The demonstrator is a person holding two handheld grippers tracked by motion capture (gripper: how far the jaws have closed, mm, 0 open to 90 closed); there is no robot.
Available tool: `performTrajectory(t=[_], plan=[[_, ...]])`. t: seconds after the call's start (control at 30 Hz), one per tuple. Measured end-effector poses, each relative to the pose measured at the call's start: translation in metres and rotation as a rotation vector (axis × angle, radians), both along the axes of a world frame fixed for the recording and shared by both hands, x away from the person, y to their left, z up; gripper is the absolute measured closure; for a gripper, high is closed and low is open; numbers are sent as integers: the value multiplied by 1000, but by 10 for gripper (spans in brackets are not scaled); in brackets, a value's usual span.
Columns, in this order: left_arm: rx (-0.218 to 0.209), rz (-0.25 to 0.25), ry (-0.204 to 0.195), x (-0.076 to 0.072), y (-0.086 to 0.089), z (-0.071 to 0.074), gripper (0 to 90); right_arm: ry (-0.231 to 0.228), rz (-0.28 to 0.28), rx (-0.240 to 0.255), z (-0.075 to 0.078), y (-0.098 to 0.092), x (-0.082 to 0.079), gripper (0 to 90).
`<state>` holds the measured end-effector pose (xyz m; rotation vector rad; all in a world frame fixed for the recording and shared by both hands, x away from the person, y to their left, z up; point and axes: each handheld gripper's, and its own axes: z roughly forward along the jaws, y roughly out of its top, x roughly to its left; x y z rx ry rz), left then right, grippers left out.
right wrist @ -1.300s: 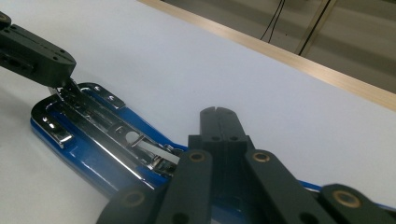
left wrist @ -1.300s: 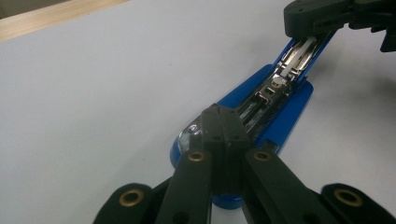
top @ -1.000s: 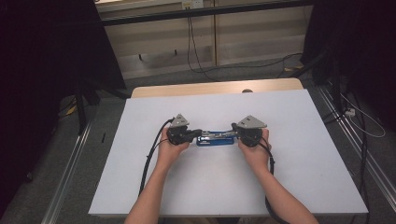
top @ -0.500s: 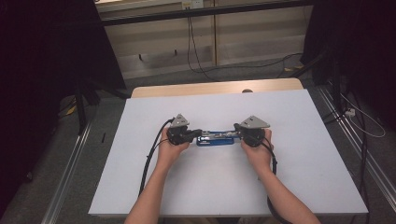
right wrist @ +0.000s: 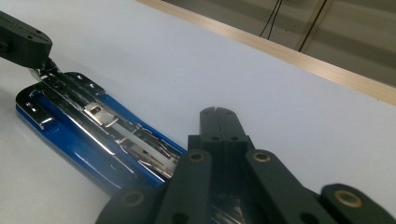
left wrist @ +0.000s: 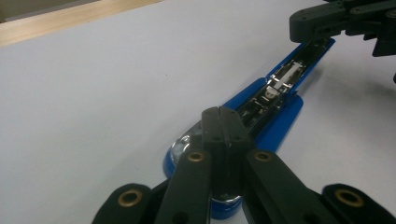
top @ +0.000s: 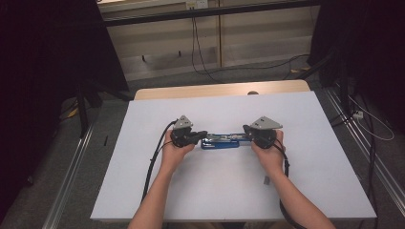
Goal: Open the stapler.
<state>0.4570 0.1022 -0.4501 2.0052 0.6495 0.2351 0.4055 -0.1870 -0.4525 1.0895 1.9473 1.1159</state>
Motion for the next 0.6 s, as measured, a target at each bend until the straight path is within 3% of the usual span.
performTrajectory(t=[0.23, 0.4, 0.6], plan=[[25, -10, 11, -3, -6, 2, 774, 2, 19, 19, 6, -11, -7, 900], [19, -11, 22, -6, -7, 6, 715, 6, 35, 30, 11, -18, -14, 889], [5, -3, 28, -10, -7, 15, 592, 20, 49, 74, 14, -27, -25, 774]])
